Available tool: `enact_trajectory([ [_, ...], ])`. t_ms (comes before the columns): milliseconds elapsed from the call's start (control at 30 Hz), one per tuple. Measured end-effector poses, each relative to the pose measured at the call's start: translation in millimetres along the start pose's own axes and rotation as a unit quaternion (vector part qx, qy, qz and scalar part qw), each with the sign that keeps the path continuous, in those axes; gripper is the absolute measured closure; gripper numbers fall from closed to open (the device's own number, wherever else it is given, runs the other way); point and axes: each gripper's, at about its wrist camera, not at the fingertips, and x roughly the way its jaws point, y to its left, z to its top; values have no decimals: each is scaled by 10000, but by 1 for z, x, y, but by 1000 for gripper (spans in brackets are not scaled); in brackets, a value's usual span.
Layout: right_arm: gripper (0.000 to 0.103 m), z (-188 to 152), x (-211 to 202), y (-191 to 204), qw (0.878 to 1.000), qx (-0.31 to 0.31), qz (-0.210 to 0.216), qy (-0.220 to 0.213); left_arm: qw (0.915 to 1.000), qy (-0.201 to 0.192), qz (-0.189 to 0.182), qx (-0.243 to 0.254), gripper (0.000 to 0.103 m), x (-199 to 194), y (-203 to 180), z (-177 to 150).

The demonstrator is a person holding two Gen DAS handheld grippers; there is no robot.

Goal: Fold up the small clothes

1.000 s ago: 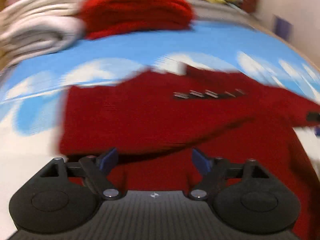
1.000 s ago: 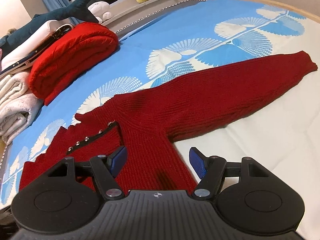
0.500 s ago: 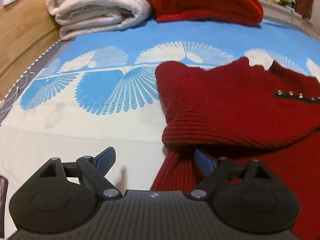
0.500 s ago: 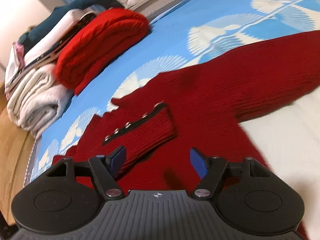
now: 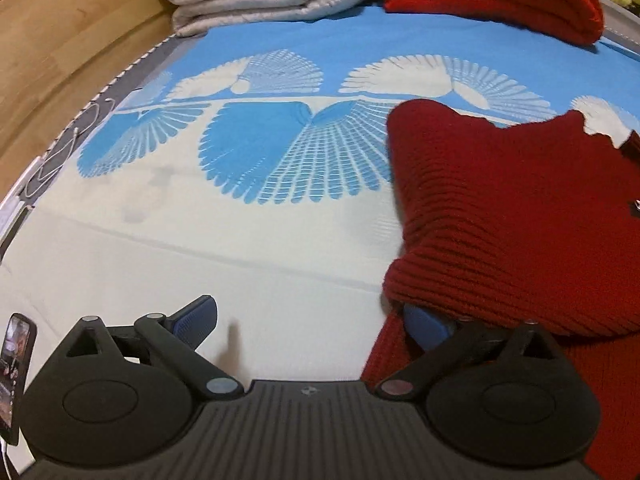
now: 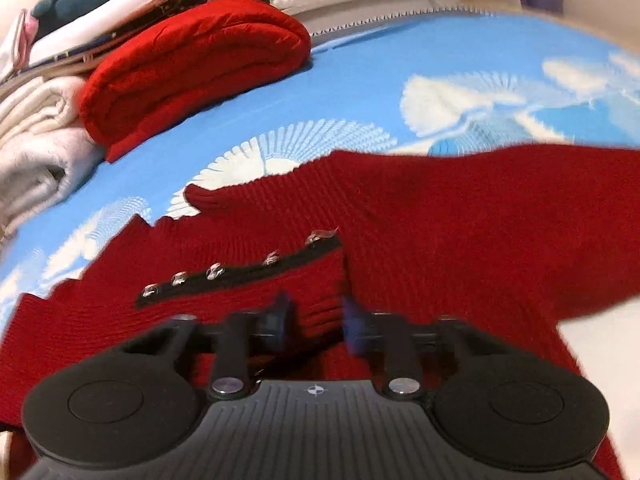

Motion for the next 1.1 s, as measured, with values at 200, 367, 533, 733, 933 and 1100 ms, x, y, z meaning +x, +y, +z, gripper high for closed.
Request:
enact_trajectory([
  [200,83,32,-46,1,9966,-49,1,-826,9959,180,829,-307,16,19,21,3],
  [367,80,8,-2,-32,9988,163,-413,221,9954,199,365,-868,16,12,39,6],
  [533,76,4,-2,-34,9995,61,-289,69,9927,-382,-615,-962,13,-25,27,12],
  [733,79,9,-8,-16,9996,-60,-250,-135,9982,-382,-408,-213,8,-10,-18,9],
  [933,79,16,-10,-23,9995,-33,-325,41,9955,-95,919,-202,8,16,-9,7],
  [1100,72,18,-3,-34,9974,-50,-569,430,9968,88,623,-500,8,16,10,8],
])
